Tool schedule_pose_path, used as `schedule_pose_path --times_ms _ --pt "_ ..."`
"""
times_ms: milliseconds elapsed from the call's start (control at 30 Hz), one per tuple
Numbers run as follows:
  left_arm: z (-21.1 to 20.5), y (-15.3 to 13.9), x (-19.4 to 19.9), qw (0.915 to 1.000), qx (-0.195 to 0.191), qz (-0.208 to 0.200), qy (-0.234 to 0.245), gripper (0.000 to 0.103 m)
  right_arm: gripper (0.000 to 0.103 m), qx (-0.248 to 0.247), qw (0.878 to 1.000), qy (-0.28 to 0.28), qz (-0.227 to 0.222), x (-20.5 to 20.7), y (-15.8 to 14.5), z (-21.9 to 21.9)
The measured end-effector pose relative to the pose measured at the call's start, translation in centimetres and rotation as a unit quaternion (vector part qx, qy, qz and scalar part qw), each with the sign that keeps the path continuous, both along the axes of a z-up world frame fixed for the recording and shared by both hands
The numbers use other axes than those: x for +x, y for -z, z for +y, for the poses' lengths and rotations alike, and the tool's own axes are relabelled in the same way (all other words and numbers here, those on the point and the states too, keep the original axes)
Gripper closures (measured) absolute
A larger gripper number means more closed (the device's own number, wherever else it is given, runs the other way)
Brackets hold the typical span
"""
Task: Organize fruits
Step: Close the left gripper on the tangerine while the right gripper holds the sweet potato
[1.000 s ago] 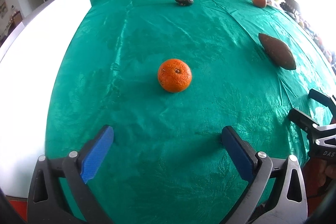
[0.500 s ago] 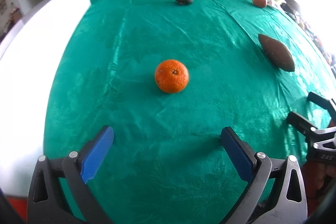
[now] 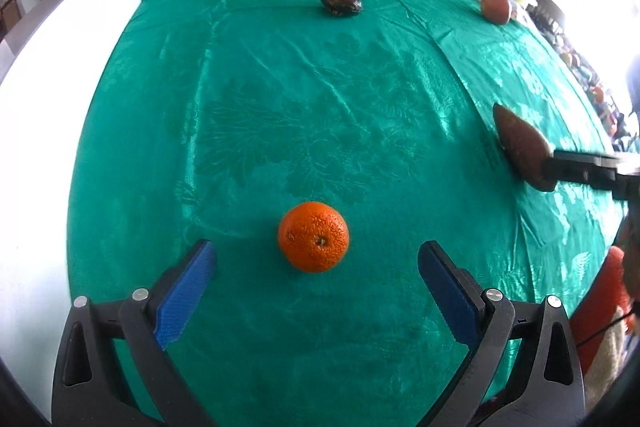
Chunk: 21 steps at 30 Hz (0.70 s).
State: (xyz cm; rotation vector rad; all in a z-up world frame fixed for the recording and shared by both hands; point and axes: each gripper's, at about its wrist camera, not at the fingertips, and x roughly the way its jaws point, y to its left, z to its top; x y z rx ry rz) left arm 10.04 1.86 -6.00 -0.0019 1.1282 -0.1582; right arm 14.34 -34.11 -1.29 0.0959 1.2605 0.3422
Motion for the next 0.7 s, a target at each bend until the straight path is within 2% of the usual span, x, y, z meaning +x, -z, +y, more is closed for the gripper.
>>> schedule_pose_path --times_ms 100,300,467,667,700 --pt "-0.1 0.0 0.6 0.9998 0.017 0.014 0.0 0.003 0.02 -0.017 0.999 -0.006 0.042 2.5 0.5 1.0" --pt "0.6 -0.3 2.5 0.9976 -0.009 0.069 -0.002 0.003 0.02 -0.084 0.991 -0.045 0.092 4.2 1.1 3.9" --pt "1.8 -0.5 3.8 0.9911 -0.051 0.123 -0.013 0.003 0.02 -0.086 0.987 -0.045 0.125 4.7 1.3 4.2" --pt "0.4 -0.2 4.3 0.9906 -0.029 0.134 -0.008 0.003 0.02 -0.087 0.984 -0.043 0.149 5.9 0.6 3.5" --pt "0.4 -0.1 4.3 0.9908 -0.026 0.132 -0.009 0.006 0.02 -0.092 0.983 -0.047 0.15 5.9 0.7 3.6"
